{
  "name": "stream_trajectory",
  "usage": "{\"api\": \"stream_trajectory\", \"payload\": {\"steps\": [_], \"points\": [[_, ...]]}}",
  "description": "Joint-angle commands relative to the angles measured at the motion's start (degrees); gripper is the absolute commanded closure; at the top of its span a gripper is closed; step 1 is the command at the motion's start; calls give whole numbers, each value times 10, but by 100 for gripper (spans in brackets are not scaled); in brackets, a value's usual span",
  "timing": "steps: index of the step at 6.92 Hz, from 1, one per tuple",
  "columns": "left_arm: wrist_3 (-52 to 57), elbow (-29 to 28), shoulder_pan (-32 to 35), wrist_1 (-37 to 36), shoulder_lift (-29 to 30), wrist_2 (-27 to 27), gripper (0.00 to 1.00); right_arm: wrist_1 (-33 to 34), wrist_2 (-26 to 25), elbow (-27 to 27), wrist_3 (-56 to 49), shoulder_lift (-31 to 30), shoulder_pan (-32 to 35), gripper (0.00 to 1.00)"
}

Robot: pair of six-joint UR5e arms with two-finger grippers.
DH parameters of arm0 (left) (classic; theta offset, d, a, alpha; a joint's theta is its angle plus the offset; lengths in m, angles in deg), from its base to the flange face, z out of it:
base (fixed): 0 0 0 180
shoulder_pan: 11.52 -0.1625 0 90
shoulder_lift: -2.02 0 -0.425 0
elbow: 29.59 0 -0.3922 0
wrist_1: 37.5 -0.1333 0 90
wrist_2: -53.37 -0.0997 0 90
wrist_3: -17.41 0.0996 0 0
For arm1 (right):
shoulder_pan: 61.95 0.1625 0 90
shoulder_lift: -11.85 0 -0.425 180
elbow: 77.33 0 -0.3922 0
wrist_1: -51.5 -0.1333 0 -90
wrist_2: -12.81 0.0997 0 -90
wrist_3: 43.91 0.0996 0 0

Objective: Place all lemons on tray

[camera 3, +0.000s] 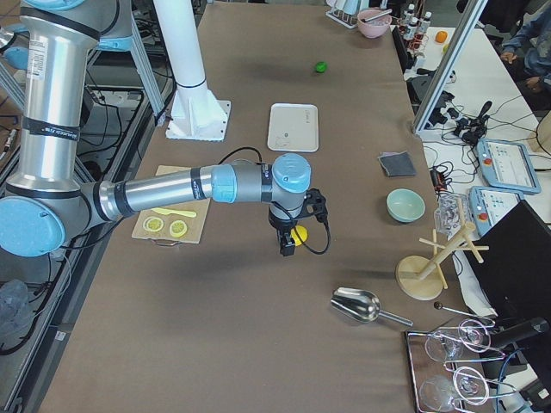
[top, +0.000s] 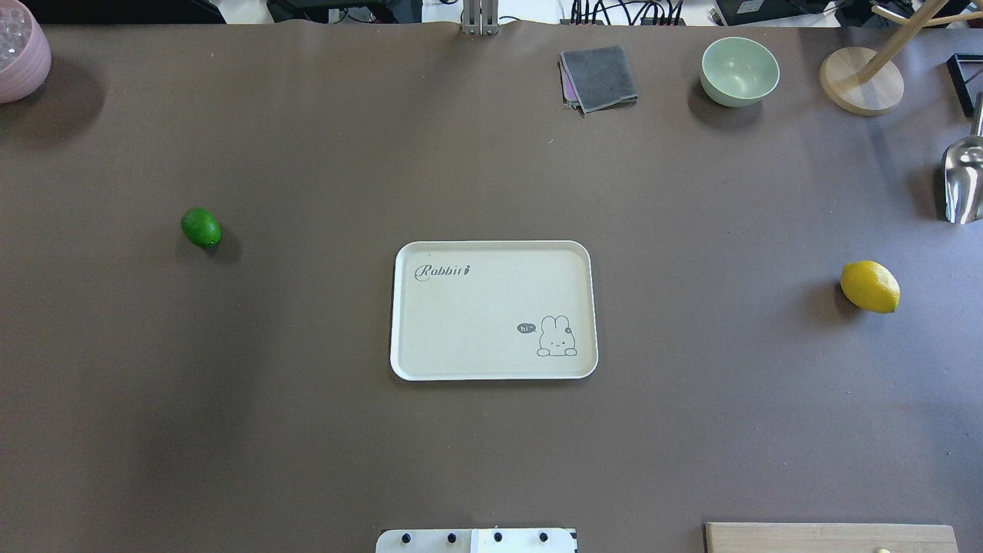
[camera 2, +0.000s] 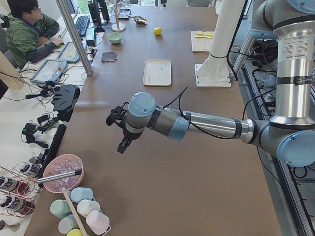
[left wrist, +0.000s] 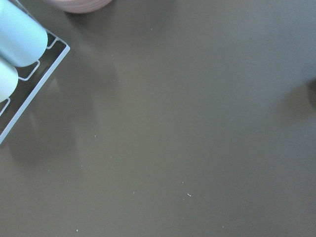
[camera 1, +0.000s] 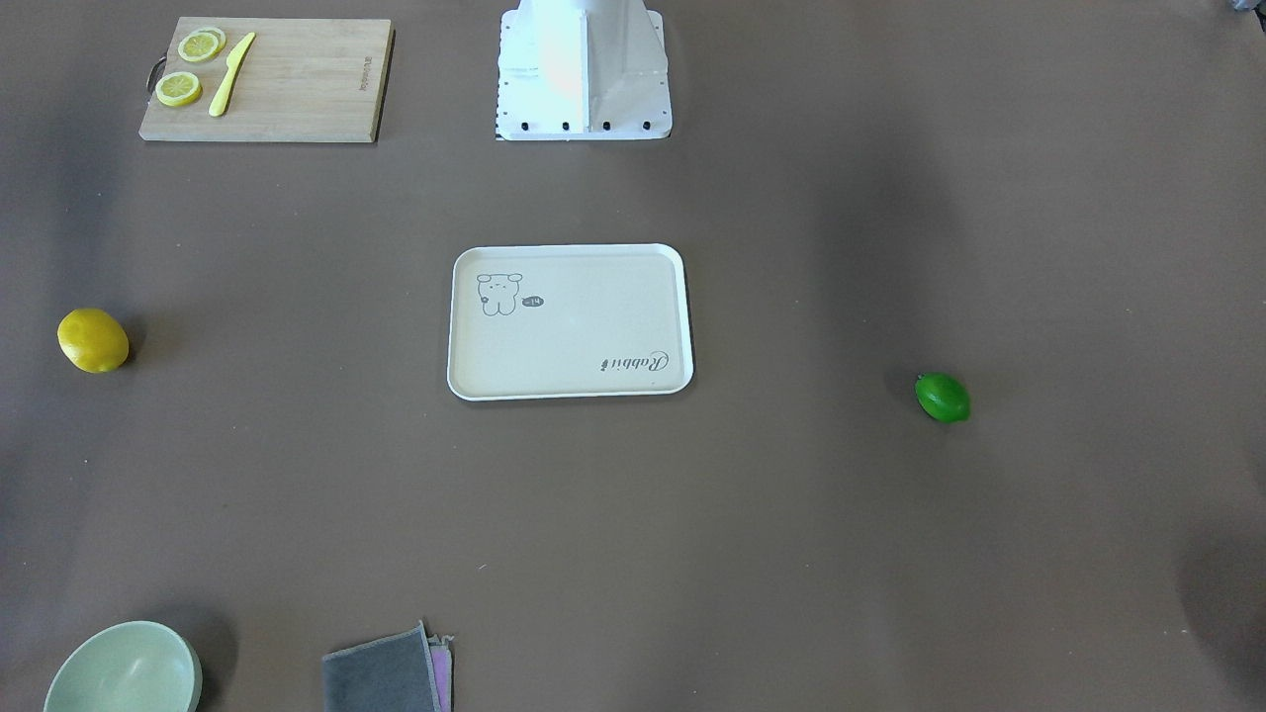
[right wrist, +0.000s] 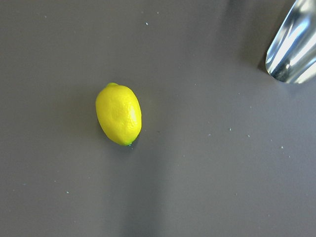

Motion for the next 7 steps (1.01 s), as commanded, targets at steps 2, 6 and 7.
{"api": "stream_trajectory", "payload": {"steps": [2,6,7], "points": [[-46,-31,-47,130,19,25,1,-52,-38,-7,55,40,2,0],[-267,-42,-265,145,80,-43,1,-71,-48,-5,207,90,-50,0],[-337,-55,-314,146,109,-97,1,-71,-49,-5,210,90,-51,0]]}}
